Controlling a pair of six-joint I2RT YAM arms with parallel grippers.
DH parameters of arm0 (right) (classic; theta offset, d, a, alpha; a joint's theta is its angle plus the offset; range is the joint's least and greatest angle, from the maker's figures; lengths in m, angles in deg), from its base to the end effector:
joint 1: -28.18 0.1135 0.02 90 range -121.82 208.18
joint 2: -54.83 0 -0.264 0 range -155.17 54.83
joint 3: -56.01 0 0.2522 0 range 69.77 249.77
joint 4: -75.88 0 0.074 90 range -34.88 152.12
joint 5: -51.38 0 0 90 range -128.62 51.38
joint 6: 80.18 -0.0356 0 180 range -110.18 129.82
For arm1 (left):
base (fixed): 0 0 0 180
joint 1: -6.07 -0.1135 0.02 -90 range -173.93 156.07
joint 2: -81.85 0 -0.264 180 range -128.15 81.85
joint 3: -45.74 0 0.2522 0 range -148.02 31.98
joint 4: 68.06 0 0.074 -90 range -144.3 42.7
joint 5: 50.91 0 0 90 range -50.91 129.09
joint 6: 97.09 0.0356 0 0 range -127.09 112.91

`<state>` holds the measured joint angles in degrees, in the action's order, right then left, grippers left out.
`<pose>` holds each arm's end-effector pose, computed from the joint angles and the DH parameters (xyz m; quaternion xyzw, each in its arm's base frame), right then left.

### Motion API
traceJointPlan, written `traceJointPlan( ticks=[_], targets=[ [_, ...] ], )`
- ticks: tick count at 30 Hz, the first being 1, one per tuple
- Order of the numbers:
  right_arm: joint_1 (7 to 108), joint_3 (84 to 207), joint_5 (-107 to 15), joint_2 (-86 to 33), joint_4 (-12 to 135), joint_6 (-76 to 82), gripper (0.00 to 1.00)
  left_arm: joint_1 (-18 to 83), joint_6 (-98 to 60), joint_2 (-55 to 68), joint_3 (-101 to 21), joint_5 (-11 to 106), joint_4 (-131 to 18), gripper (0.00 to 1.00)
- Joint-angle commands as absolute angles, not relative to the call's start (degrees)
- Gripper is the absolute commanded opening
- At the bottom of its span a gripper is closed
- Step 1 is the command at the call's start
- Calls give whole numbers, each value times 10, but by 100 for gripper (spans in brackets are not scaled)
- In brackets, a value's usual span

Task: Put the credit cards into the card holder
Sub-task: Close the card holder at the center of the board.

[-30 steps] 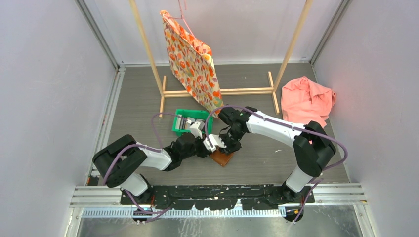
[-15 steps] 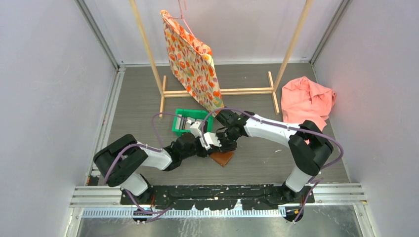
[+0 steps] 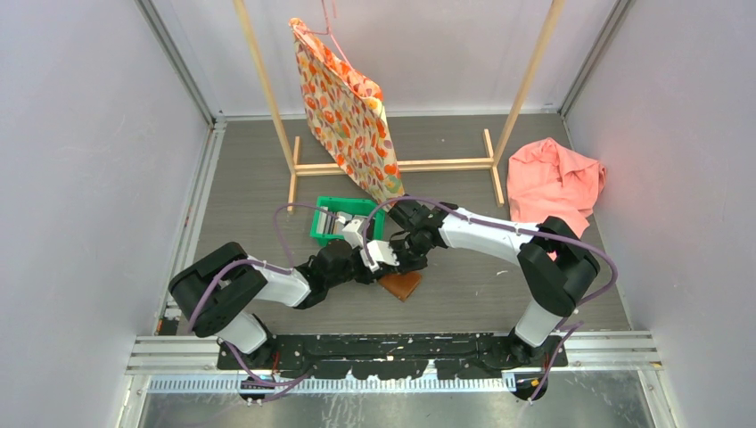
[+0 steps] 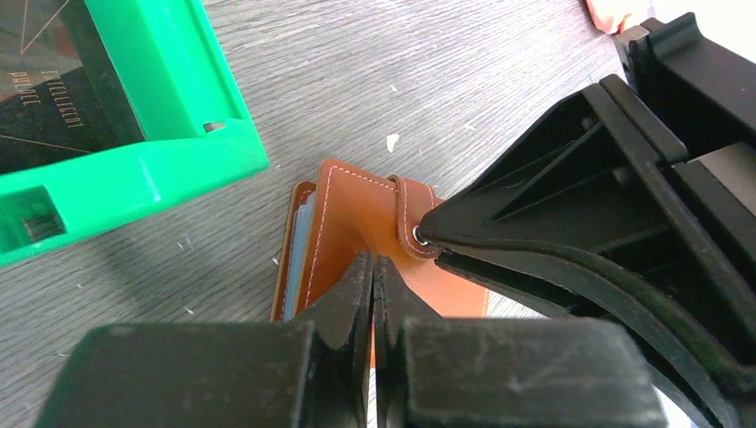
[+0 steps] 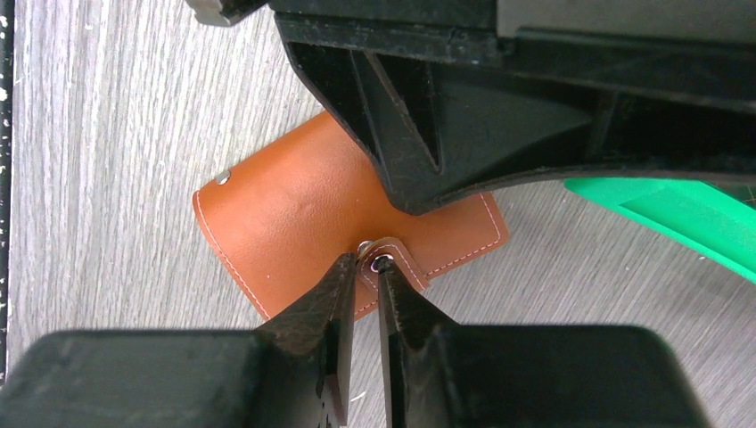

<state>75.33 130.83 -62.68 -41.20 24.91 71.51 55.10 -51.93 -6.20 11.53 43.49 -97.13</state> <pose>0.2039 0.2411 0.1834 -0.8046 0.5359 0.1851 0.1763 0.1679 -0.1975 0.1279 0.0514 0.8404 -0.4156 0.3441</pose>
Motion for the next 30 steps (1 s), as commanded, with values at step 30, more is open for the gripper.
traceJointPlan(
  ticks=[30],
  targets=[
    [752, 1306, -600, -406, 293, 694, 38, 548, -516, -74, 117, 433, -975, 1]
  ],
)
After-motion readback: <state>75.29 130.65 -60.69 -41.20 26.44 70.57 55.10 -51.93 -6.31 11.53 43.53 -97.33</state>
